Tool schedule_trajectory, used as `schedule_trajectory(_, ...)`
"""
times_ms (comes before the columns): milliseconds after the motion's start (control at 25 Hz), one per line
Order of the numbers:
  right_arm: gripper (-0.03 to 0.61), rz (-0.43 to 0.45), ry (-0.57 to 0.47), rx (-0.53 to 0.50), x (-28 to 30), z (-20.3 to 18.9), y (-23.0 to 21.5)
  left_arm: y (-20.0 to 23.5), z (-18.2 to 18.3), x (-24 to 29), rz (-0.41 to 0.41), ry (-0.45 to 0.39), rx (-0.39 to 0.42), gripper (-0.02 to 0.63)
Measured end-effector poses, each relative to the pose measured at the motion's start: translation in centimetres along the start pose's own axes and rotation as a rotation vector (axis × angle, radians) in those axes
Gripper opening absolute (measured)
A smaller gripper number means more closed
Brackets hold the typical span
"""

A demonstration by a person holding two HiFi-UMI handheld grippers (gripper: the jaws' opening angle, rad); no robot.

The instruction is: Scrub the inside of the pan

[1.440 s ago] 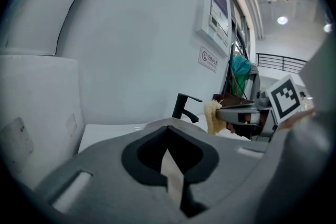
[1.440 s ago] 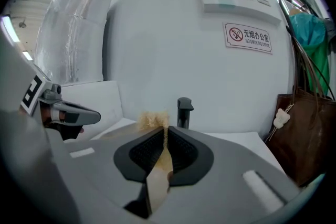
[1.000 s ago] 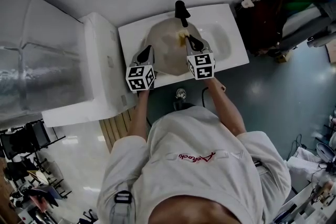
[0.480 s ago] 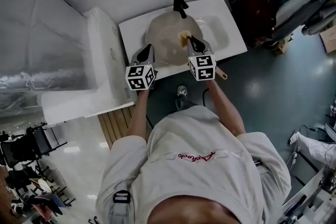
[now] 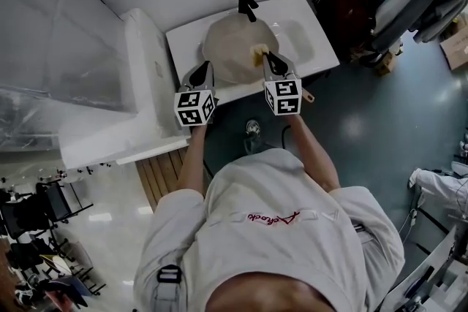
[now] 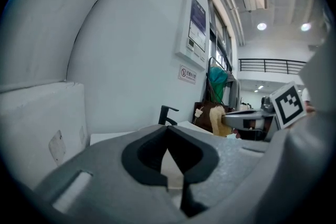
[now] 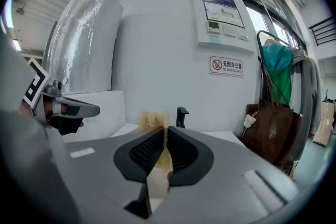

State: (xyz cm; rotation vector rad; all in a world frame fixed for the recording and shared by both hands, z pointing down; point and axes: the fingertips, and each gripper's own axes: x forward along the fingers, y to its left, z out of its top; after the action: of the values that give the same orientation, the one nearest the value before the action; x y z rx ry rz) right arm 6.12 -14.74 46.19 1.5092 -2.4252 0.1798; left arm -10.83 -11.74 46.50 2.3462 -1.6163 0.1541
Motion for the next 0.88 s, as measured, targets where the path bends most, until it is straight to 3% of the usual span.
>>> schedule_trajectory(880,0.031,-0.055,-0.064,0.033,-9.4,-0.9,-0.4,-6.3,-1.0,-5.8,-0.024,-0.037,0.018,0.000)
